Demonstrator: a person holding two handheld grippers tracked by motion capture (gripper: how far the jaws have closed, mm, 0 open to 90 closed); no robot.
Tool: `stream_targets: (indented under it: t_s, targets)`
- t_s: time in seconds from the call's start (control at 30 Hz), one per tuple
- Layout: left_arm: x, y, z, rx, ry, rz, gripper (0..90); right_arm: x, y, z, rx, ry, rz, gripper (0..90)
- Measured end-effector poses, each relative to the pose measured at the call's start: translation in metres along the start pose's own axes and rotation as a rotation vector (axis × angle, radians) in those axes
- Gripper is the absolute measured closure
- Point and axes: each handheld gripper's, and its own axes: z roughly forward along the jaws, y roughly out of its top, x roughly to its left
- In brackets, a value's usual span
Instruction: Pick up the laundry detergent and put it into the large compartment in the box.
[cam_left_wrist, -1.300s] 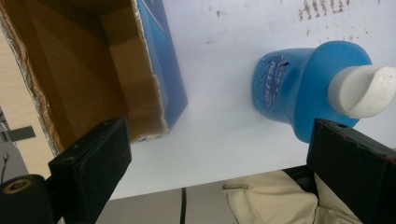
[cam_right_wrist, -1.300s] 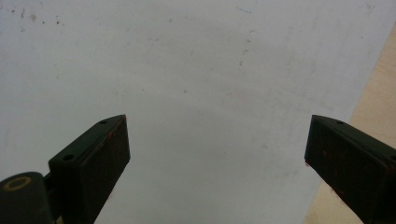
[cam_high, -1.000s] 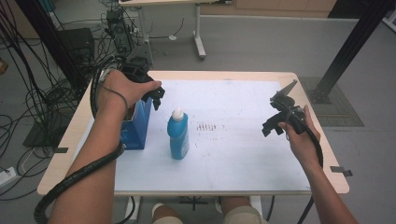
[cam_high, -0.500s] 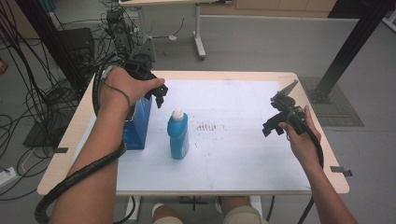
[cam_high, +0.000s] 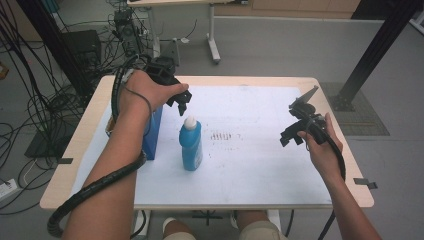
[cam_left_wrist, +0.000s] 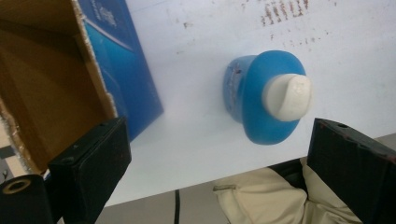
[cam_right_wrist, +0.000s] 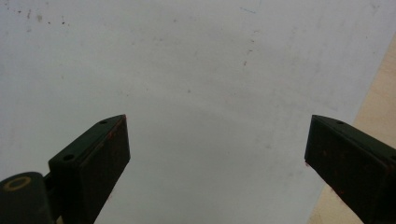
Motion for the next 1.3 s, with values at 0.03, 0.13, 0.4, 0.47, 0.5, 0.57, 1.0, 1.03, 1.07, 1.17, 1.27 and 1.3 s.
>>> stream_targets:
  t_s: [0.03,0.13,0.4,0.47,0.5,0.57,1.0,1.03,1.07,1.17,1.27,1.3]
  targets:
    - [0.0,0.0,0.0,0.0,0.0,0.0,6.8,0.0,0.0,0.0,0.001,0.001,0.0,6.5]
    - [-0.004,0.002,0.002,0.004,-0.003,0.007,6.8,0.0,0.0,0.001,0.001,0.003,-0.001,6.6]
    - [-0.016,0.006,0.006,0.005,-0.004,0.015,6.8,0.0,-0.001,0.0,-0.003,0.004,-0.001,6.6]
    - [-0.019,0.008,0.007,0.004,-0.004,0.021,6.8,0.0,-0.002,0.0,-0.005,0.003,-0.002,6.6]
    - [-0.023,0.01,0.008,0.007,-0.003,0.028,6.8,-0.001,-0.003,-0.001,-0.004,0.005,0.002,6.6]
    - [-0.025,0.01,0.008,0.004,-0.003,0.03,6.8,-0.001,-0.003,-0.001,-0.006,0.005,0.003,6.5]
    - [-0.04,0.021,0.017,0.009,-0.01,0.055,6.4,-0.005,-0.006,0.0,-0.004,0.009,0.012,6.6]
    - [-0.041,0.022,0.018,0.007,-0.011,0.055,6.4,-0.006,-0.006,0.0,-0.004,0.009,0.01,6.6]
    - [-0.041,0.022,0.019,0.007,-0.013,0.053,6.4,-0.006,-0.007,0.0,-0.005,0.009,0.01,6.6]
    - [-0.042,0.023,0.021,0.012,-0.011,0.061,6.4,-0.007,-0.007,0.001,-0.003,0.012,0.014,6.5]
    - [-0.042,0.024,0.023,0.014,-0.011,0.054,6.3,-0.007,-0.007,0.001,0.0,0.015,0.015,6.6]
    - [-0.042,0.024,0.023,0.013,-0.013,0.053,6.3,-0.008,-0.007,0.001,-0.001,0.014,0.013,6.5]
